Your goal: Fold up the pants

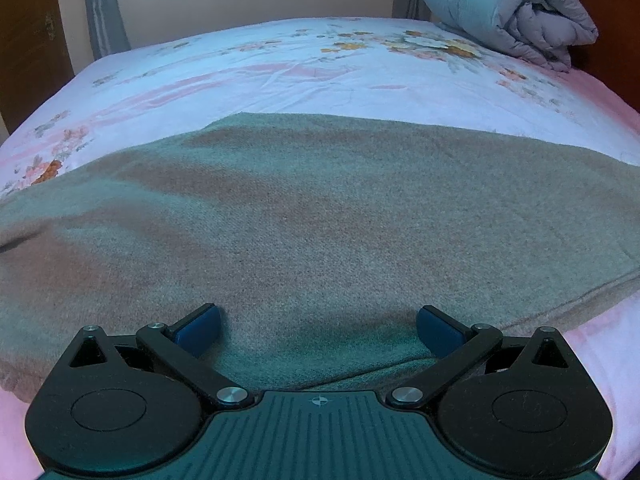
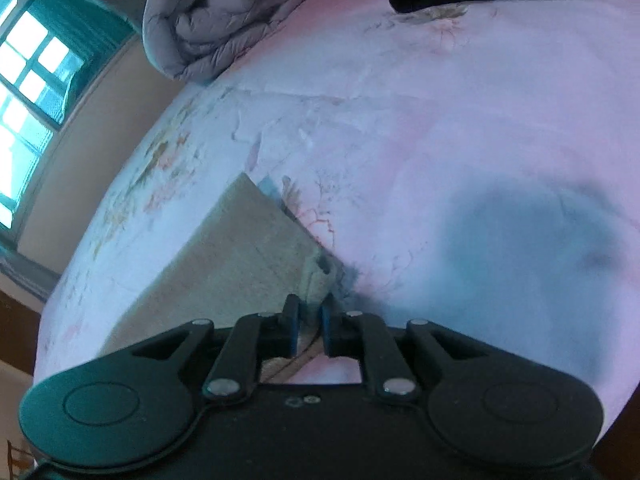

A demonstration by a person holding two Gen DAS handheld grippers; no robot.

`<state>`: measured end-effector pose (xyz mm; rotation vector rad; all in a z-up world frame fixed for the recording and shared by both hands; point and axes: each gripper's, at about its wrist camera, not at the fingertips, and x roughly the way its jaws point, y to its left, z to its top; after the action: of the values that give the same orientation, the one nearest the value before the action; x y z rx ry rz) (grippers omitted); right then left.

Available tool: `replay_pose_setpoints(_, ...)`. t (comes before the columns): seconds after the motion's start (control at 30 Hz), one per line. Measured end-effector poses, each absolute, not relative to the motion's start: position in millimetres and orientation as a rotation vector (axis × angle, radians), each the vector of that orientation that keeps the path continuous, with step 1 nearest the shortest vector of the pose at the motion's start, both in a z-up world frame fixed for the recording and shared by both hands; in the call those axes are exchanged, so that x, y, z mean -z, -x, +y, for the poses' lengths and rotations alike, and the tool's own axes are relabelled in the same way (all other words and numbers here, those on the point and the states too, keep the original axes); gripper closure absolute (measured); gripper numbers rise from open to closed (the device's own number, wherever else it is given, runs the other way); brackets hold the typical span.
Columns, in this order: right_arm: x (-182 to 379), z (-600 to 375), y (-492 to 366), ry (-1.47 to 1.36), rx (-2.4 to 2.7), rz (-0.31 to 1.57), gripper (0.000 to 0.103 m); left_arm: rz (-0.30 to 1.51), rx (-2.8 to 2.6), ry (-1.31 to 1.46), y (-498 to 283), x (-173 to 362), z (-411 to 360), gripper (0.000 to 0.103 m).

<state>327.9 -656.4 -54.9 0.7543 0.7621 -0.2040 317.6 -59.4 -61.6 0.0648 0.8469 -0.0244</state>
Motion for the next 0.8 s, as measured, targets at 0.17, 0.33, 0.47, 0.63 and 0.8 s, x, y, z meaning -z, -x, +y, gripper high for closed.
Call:
replay_pose_setpoints(0.17,21,-634,-291,-0.738,0.202,0.647,0.087,0.807,-0.054,-0.036,-306,50,-38,0.000)
replay_pose_setpoints(0.33,32,-556,-284,-0.874,-0.094,0.716,0.088,0.796,-0.124,-0.011,-294,47,-3,0.000)
replay_pose_setpoints(0.47,60,-491,-296,-0.979,-0.215,0.797,0.088,0.765,-0.161,-0.016,-281,38,20,0.000)
replay_pose_setpoints(0.63,76,-450,-311,-1.047,-0.262,0.865,0.088,0.751,-0.231,0.008,-261,35,57,0.000)
replay_pose_setpoints(0.8,85,-430,-314,-1.053,-0.255,0.938,0.088,0.749,-0.260,0.105,-244,46,91,0.000)
